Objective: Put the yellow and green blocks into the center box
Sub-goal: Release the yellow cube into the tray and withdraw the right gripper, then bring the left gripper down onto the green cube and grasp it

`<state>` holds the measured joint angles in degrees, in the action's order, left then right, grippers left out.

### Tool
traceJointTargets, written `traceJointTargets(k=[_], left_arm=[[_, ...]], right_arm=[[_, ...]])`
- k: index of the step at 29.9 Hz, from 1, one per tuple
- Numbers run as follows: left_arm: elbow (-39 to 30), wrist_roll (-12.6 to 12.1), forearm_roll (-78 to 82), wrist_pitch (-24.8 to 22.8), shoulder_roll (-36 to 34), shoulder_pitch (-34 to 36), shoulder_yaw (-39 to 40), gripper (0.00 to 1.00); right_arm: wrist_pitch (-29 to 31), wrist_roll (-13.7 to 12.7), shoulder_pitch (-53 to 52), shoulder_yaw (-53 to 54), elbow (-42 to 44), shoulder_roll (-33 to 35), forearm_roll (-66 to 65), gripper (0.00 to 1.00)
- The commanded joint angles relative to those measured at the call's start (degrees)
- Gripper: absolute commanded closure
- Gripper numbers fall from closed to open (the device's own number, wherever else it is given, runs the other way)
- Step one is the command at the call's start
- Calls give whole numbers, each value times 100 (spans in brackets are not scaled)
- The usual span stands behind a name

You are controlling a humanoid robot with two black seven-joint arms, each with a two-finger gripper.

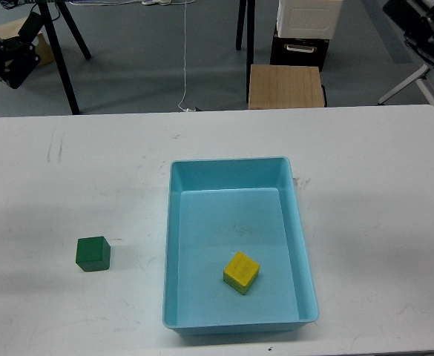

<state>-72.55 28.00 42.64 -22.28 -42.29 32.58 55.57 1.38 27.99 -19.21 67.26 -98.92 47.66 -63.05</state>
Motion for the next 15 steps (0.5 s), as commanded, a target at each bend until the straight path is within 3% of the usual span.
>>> traceJointTargets(k=[1,4,10,15], left_arm=[[4,0,2193,-75,-279,169,25,0],[-14,0,3212,-572,-692,512,-29,0],[-40,0,3646,-572,-746,1206,-37,0],[-180,0,5021,-572,-702,1251,-177,0]], right_arm=[[-444,1,996,436,-31,-230,12,2],[-928,1,1638,437,-31,-266,292,2],[-1377,1,2535,463,-31,-266,1460,2],[-1597,1,3151,472,-31,-266,1769,2]])
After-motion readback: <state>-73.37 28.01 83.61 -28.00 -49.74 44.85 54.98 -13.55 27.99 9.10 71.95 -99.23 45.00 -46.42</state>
